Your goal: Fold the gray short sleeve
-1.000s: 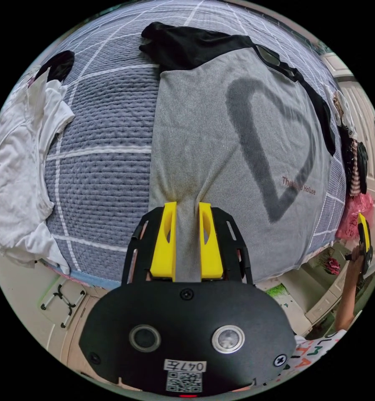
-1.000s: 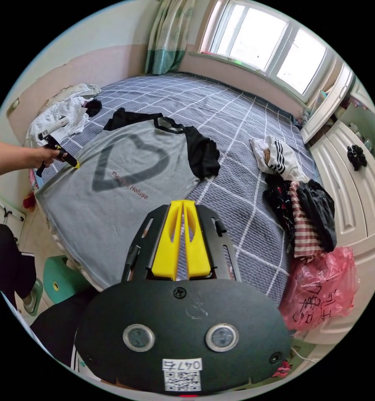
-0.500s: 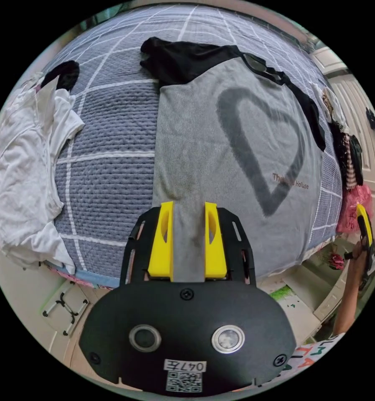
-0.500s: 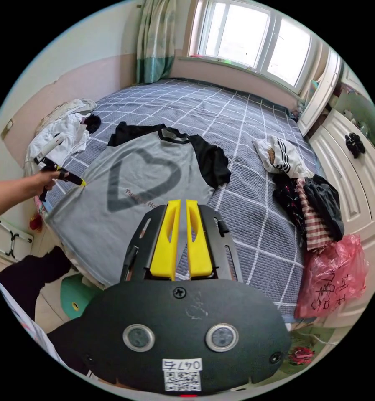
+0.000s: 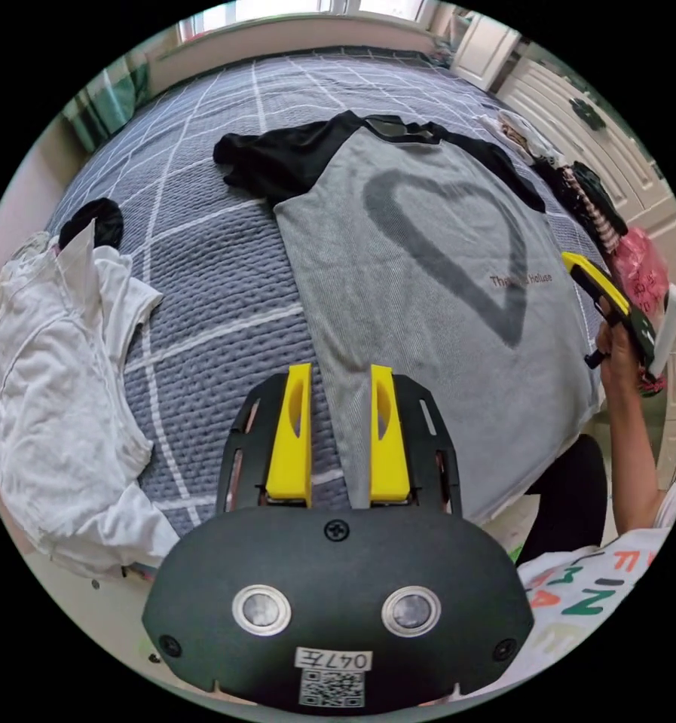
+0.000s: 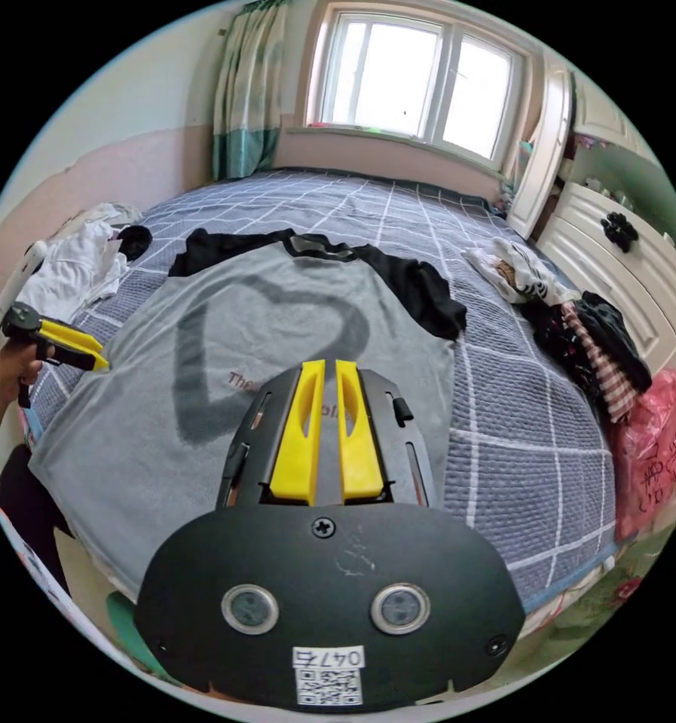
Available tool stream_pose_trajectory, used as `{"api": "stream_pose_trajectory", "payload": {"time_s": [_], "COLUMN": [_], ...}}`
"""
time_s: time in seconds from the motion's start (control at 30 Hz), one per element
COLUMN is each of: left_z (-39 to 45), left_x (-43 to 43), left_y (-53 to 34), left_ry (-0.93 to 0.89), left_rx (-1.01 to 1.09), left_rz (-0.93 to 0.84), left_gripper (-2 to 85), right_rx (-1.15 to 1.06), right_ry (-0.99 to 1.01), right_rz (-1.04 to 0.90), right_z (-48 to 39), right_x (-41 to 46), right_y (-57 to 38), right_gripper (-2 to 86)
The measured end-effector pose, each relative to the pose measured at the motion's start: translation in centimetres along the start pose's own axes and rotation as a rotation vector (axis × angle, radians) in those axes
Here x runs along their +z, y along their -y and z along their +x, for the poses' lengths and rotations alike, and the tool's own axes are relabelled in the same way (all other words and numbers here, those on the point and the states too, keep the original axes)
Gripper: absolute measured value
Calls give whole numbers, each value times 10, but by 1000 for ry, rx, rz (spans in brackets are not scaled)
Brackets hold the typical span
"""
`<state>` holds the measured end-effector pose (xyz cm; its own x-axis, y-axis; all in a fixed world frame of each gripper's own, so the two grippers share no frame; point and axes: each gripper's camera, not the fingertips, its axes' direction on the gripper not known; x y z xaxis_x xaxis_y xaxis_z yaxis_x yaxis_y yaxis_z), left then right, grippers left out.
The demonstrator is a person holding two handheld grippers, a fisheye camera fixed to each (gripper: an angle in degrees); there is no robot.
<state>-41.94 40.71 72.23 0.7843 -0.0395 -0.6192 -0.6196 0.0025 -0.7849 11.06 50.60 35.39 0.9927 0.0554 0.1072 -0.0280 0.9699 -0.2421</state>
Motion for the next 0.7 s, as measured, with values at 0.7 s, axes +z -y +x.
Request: {"api": "stream_pose_trajectory", "payload": {"time_s": [0.7], "left_z": [16], "left_x": [58], "left_y": [-128], "left_ry": [74], "left_rx": [1], "left_rz": [229], "left_gripper": [114], "right_rx": [-58], "right_ry": [7], "right_rz": [80], "right_z": [-5], "right_x": [-48], "right_y": [-71], "right_gripper": [3]}}
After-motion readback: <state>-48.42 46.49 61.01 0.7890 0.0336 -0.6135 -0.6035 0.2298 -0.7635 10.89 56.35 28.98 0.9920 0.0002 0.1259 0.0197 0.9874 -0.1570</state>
